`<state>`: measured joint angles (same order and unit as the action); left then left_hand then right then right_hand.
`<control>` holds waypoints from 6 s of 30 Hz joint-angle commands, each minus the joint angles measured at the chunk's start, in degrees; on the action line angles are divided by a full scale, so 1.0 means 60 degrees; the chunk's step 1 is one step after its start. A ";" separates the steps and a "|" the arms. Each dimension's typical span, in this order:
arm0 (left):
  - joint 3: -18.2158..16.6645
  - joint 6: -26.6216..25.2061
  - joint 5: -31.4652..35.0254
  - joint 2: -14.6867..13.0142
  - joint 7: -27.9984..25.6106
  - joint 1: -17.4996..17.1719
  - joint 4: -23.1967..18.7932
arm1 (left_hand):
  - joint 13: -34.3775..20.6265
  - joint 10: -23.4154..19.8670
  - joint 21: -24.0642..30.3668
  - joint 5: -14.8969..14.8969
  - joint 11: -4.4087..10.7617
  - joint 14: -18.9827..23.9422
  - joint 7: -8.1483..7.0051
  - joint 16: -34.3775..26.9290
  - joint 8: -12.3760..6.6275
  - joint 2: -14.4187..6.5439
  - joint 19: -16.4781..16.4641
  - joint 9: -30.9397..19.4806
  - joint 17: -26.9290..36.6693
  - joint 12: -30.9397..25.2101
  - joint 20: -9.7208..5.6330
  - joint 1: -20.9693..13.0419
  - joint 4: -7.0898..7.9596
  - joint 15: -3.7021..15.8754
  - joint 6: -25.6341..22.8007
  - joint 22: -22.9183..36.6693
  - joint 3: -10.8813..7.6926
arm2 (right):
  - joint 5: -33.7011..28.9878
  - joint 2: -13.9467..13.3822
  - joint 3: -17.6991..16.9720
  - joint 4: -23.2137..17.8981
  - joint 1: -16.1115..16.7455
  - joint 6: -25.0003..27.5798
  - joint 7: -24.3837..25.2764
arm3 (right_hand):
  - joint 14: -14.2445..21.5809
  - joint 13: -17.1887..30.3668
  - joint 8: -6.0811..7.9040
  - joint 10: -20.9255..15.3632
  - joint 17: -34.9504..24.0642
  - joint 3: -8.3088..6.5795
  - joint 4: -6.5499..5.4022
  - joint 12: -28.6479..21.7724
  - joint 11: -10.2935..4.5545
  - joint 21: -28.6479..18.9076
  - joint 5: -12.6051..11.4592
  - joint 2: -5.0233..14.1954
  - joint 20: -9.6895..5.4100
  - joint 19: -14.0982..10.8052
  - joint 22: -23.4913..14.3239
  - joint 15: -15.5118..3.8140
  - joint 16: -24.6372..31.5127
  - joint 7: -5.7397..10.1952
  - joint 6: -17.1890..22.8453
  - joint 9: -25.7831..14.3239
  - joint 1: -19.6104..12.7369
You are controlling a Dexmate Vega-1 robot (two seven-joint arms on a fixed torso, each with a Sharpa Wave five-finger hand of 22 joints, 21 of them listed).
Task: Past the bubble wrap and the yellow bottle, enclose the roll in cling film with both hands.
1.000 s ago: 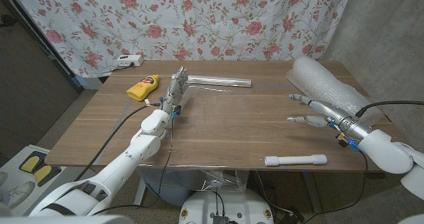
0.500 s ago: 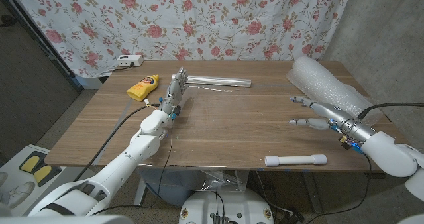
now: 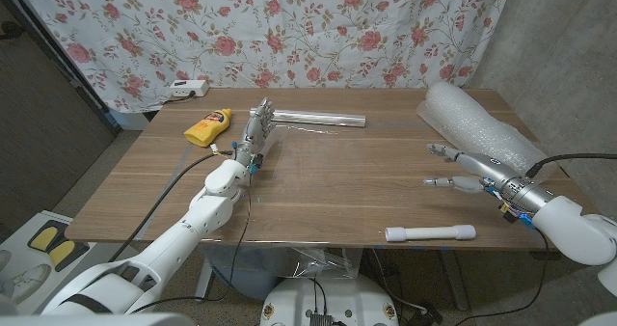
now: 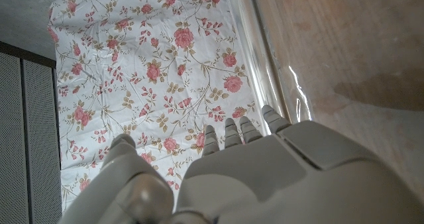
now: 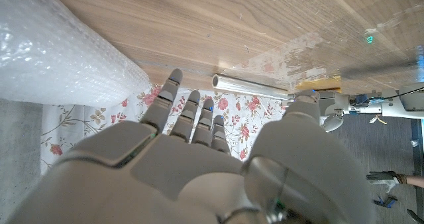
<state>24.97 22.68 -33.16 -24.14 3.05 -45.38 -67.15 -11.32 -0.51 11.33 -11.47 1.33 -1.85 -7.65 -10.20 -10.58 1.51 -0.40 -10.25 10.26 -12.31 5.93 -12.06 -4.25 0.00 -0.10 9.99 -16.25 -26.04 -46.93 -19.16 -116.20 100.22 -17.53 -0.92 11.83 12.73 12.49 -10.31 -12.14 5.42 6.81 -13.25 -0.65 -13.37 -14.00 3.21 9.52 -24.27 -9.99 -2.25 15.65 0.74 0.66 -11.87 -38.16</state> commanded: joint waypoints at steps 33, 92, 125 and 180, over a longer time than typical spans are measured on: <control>0.0127 -0.0212 0.0117 -0.0035 -0.0114 -0.0088 -0.0251 | -0.0021 -0.0085 -0.0026 -0.0053 0.0030 -0.0030 -0.0030 -0.0099 -0.0041 -0.0014 -0.0004 -0.0016 0.0012 -0.0047 -0.0025 0.0098 -0.0046 -0.0007 -0.0097 0.0029 0.0049 | -0.0841 0.0900 -0.1078 -0.0928 0.0789 0.0161 -0.1485 | -0.0396 0.0147 -0.0095 0.0540 -0.0062 -0.0360 0.0251 0.0242 0.0208 0.0280 -0.0021 0.0092 -0.0547 -0.0215 0.0017 -0.0435 -0.0151 -0.0463 -0.0532 -0.0067 -0.0806; 0.0063 -0.0233 0.0119 -0.0141 -0.0344 -0.0403 -0.0595 | -0.0022 -0.0123 -0.0036 -0.0081 0.0037 -0.0028 -0.0093 -0.0086 -0.0023 -0.0085 0.0033 -0.0014 0.0010 -0.0049 -0.0052 0.0126 -0.0081 -0.0023 -0.0074 0.0027 0.0085 | -0.2009 0.1691 -0.1714 -0.1582 0.1722 0.0170 -0.2353 | -0.0899 0.0129 0.0216 0.0174 -0.0044 -0.0439 0.0130 0.0098 -0.0050 0.0485 -0.0003 0.0047 -0.0491 0.0413 0.0023 -0.0398 -0.0395 0.0166 0.0395 -0.0026 -0.0923; 0.0065 -0.0422 0.0120 -0.0287 -0.0320 -0.0424 -0.0807 | -0.0022 -0.0167 -0.0030 -0.0091 0.0065 -0.0015 -0.0134 -0.0086 0.0027 -0.0121 0.0023 -0.0005 0.0009 -0.0052 -0.0061 0.0129 -0.0124 0.0006 0.0436 0.0027 0.0117 | -0.3095 0.1807 -0.1691 -0.1875 0.2105 0.0244 -0.2534 | -0.0020 0.0236 0.0538 -0.0783 -0.0051 -0.0539 0.0145 -0.0217 -0.0292 0.0339 -0.0013 0.0042 -0.0652 0.0066 0.0020 -0.0880 -0.0081 0.0563 0.1540 -0.0041 -0.1113; 0.0142 -0.0283 0.0215 -0.0155 -0.0390 -0.0443 -0.0713 | -0.0022 0.0113 -0.0032 -0.0098 0.0057 -0.0066 -0.0143 -0.0075 -0.0009 -0.0156 0.0034 0.0000 0.0011 0.0047 -0.0088 0.0148 -0.0166 0.0014 0.0437 0.0027 0.0163 | -0.4347 0.1667 -0.1393 -0.2009 0.2563 0.0857 -0.2438 | 0.1643 0.0898 0.0634 -0.1830 -0.1171 -0.1327 0.0357 -0.0937 -0.0770 -0.0066 0.0184 0.0678 -0.1224 -0.1458 -0.0113 -0.1449 0.1198 0.0849 0.2259 -0.0185 -0.2375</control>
<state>25.62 20.13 -32.13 -25.53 0.63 -48.21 -72.15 -11.32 -0.17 11.33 -11.47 1.43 -1.85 -8.38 -10.20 -10.20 0.75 -0.20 -10.14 10.14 -12.07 5.73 -11.31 -5.21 0.00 2.87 9.99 -15.31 -51.04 -36.82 -27.79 -128.07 114.98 -13.22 -15.71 20.99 17.63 15.93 -20.58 -18.56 -2.32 8.84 -18.14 -5.18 -13.36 -13.24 7.33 2.24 -32.35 -10.55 -2.46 22.20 5.63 13.65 -12.67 -51.66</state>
